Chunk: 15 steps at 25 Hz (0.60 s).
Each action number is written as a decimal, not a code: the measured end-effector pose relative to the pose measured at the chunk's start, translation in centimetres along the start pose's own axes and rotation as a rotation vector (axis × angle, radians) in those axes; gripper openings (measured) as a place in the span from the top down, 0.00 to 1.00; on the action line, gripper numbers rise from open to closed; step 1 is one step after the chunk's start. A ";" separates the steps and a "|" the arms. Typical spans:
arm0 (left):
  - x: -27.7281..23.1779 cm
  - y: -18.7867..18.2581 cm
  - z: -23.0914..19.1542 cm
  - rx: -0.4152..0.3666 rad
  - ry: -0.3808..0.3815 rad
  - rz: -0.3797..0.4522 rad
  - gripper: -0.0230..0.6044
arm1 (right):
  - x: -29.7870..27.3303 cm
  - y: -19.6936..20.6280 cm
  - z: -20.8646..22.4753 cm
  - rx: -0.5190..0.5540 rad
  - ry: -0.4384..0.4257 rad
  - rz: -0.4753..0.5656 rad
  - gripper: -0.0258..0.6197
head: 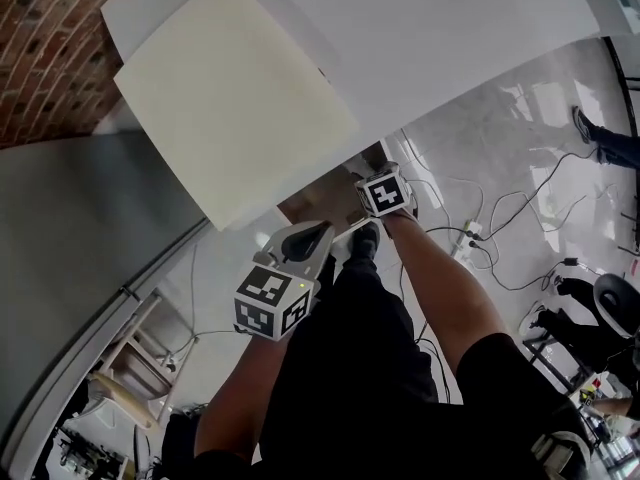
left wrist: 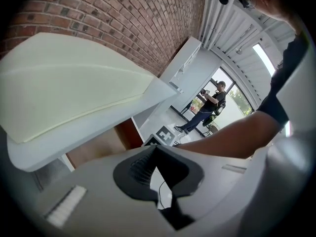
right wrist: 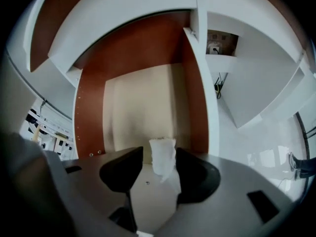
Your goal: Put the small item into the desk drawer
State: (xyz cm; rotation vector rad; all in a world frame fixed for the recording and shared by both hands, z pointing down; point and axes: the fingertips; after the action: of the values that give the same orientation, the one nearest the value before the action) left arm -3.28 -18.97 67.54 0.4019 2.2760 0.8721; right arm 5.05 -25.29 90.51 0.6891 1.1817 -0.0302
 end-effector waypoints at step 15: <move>5.8 -9.1 5.4 -0.038 0.028 0.139 0.94 | 20.9 -2.6 1.1 -0.107 0.078 0.196 0.68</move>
State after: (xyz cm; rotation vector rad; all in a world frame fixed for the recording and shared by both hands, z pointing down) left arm -4.35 -20.25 55.57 0.5392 2.2745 0.9948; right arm 13.43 -21.08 71.62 0.7136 1.1762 0.2247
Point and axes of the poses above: the fingertips, and each gripper's own axes: x backward along the fingers, z to its right, y out of its underside, and after that the axes turned 10 degrees about z, right-handed
